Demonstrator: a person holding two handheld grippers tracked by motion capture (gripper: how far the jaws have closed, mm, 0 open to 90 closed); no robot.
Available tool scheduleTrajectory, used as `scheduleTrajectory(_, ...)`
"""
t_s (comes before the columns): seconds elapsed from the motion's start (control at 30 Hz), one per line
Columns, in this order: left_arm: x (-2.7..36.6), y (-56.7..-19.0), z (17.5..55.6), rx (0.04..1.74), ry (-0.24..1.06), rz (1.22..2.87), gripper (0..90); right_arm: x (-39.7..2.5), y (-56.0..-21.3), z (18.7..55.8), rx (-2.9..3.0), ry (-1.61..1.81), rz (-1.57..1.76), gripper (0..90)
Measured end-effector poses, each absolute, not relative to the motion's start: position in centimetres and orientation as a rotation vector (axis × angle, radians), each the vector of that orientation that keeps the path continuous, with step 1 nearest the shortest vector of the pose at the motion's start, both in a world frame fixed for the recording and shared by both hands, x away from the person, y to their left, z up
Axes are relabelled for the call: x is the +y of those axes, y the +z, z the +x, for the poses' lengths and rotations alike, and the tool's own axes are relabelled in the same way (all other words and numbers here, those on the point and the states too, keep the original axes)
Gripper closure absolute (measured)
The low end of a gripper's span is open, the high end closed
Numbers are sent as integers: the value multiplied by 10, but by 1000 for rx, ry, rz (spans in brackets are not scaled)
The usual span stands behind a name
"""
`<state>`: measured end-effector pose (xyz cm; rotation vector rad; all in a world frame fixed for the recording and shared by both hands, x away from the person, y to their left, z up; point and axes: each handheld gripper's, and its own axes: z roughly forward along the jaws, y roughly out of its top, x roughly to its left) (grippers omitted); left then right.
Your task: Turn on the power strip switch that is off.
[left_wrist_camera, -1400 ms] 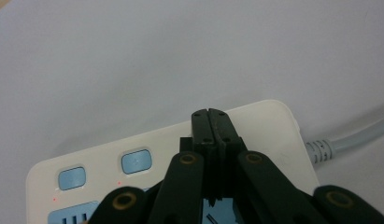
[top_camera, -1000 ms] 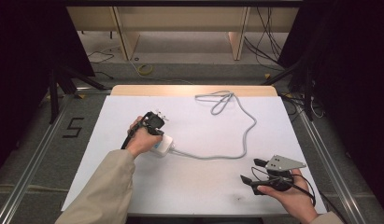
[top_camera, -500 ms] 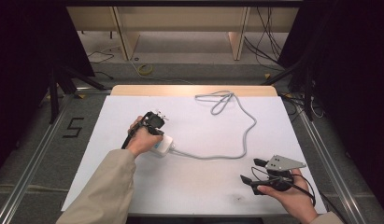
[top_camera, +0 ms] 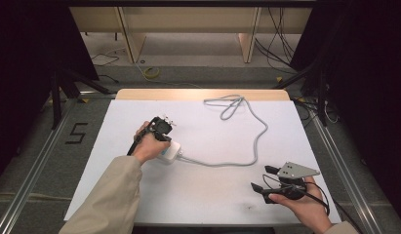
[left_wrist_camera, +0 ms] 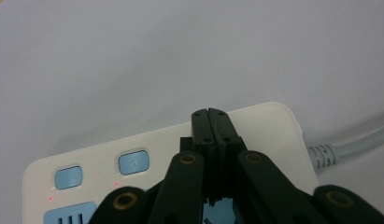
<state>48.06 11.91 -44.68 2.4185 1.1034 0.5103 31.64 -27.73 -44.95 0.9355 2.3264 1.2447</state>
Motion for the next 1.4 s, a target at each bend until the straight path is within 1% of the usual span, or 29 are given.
scheduleTrajectory(1.4,121,-446,480,1094,494,2422,900,-278,-449,317,2324,1245,931,214)
